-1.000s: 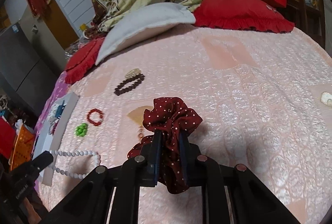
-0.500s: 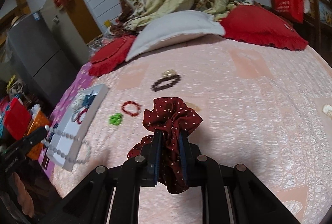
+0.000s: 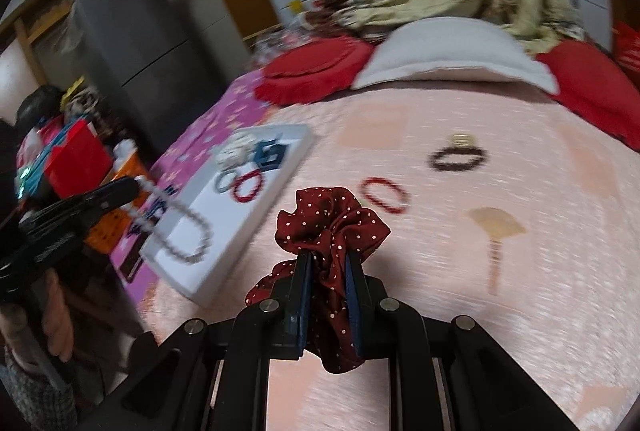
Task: Organize jewelry
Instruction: 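Carry pearl bracelet and scrunchie into the white tray and open both grippers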
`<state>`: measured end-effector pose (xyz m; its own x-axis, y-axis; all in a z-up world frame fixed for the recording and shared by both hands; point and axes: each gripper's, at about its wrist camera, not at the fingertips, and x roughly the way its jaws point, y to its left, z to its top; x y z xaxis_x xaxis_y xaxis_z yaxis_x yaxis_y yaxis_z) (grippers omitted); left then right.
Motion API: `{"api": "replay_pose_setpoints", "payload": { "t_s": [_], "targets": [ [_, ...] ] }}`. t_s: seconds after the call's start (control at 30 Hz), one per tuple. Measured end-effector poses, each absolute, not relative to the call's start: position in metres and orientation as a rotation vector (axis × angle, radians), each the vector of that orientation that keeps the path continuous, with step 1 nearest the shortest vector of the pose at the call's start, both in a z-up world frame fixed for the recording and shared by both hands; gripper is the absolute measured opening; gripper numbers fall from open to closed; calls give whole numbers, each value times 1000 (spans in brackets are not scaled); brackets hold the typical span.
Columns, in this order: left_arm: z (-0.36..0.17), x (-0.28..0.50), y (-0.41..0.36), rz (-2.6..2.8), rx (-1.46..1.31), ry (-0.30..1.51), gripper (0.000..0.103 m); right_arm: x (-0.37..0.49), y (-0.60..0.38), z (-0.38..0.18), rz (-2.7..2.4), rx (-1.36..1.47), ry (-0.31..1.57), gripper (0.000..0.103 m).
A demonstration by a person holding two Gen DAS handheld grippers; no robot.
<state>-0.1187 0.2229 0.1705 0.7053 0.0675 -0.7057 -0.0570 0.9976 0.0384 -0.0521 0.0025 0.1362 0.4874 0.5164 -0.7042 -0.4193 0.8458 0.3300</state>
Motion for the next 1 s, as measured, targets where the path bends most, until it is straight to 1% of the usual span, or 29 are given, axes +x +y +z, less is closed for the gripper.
{"api": "replay_pose_setpoints", "payload": {
  "t_s": [0.33, 0.67, 0.83, 1.0],
  "targets": [
    [117, -77, 312, 243, -45, 873, 8, -18, 119, 126, 710, 38, 971, 16],
    [76, -44, 377, 346, -109, 928, 8, 10, 228, 87, 792, -57, 1069, 16],
    [60, -29, 394, 355, -115, 943, 8, 21, 253, 63, 790, -81, 1114, 16],
    [49, -13, 400, 342, -115, 943, 8, 30, 266, 48, 770, -106, 1115, 16]
  ]
}}
